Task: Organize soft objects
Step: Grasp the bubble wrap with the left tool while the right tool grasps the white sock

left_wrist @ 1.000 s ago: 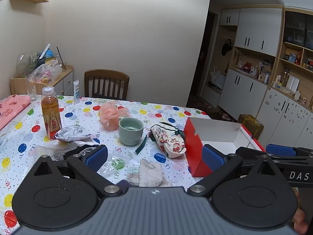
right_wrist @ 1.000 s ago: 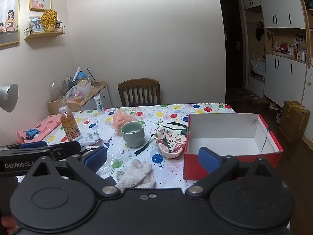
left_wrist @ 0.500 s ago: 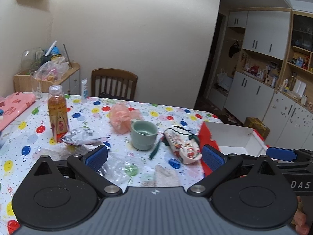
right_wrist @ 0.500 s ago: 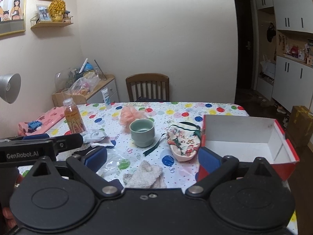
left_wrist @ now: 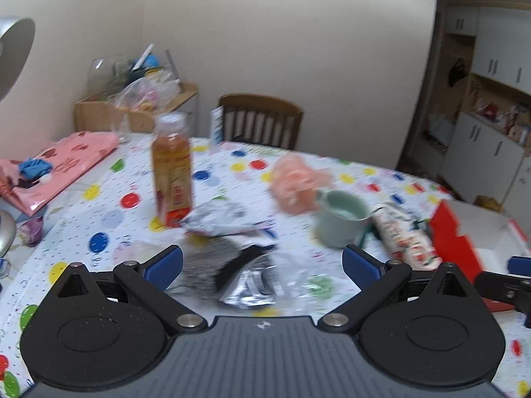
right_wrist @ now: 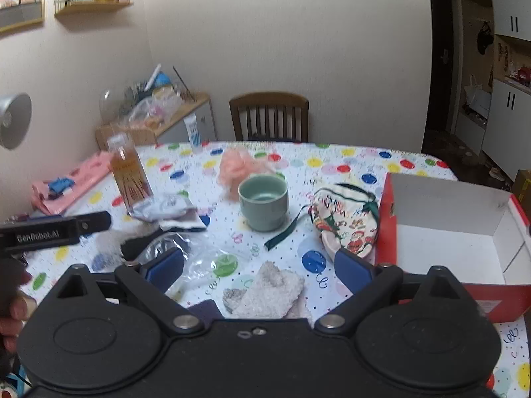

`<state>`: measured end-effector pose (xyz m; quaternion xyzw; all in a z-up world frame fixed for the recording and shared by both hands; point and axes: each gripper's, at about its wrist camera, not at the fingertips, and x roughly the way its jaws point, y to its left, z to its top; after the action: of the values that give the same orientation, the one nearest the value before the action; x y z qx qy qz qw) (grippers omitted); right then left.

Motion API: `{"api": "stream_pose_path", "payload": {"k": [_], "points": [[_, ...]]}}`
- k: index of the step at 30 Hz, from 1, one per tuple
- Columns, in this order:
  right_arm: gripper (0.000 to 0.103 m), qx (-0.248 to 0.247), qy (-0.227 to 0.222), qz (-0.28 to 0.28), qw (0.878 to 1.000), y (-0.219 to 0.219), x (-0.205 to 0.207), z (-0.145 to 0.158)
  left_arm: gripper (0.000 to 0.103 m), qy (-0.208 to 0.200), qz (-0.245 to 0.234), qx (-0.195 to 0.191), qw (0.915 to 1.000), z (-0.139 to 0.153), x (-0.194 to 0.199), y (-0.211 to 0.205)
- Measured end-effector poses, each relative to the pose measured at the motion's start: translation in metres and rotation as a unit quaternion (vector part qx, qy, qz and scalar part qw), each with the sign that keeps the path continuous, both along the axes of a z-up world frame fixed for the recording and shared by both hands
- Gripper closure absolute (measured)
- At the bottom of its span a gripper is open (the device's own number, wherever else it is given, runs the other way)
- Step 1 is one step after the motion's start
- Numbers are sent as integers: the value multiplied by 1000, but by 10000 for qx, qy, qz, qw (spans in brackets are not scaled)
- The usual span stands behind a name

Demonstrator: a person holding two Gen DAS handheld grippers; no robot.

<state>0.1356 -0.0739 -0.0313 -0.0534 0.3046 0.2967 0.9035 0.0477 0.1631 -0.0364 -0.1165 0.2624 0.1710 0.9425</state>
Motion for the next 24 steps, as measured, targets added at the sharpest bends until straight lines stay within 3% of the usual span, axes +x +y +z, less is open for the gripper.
{"api": "stream_pose_path", "payload": {"k": [14,24], "points": [[9,-1002,367,133,9942,48,37,-71,1,975,603,65,9934,-70,22,64],[9,-1256,769,129,9890,62,59,-106,1,1579,834,-70,9839,-116,25,99]]}}
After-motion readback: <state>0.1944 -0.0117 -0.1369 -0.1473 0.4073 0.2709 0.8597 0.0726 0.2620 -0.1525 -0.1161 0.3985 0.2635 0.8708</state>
